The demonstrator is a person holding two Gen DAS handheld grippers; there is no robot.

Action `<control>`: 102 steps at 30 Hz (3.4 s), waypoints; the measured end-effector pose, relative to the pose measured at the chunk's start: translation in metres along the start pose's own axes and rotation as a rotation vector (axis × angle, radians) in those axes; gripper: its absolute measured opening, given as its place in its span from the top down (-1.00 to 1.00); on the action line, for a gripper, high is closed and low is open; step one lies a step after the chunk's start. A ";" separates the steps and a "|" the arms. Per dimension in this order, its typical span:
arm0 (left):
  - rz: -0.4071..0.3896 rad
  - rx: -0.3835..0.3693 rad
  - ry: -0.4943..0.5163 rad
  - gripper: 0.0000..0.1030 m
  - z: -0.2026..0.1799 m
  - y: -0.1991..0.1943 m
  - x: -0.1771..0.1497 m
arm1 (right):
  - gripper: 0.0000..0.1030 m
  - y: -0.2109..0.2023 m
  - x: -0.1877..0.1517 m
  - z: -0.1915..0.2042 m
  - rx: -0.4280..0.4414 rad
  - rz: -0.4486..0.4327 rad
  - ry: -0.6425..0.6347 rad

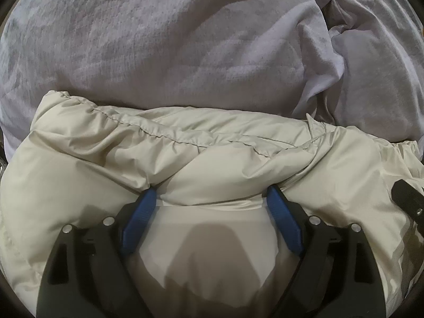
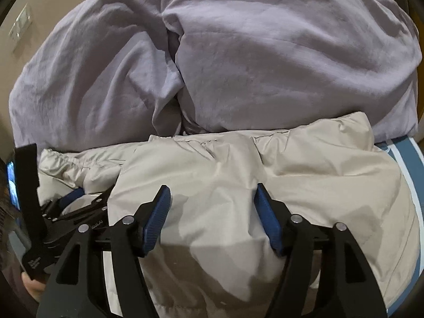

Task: Fold large clothes
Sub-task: 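Pinch and press the folded edge flat with both grippers, then grasp the folded edge of the beige jacket with both grippers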

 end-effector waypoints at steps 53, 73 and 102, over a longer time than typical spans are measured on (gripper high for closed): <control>-0.040 0.061 -0.025 -0.81 0.029 -0.003 0.009 | -0.77 0.068 -0.007 0.045 -0.028 -0.016 -0.054; -0.059 0.123 -0.029 -0.80 0.058 -0.034 0.016 | -0.77 0.022 0.028 -0.105 -0.209 -0.061 -0.010; -0.034 0.144 -0.028 -0.90 0.089 0.036 -0.011 | -0.97 0.076 -0.007 -0.160 -0.259 -0.040 -0.036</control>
Point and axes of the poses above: each gripper's, at about its wrist camera, not at the fingertips, and y roughly the way its jaws point, z to its left, x to its top, the point moved 8 cm from there along y, roughly the way its jaws point, and after that the axes turned 2 degrees about -z, right-handed, at the moved point
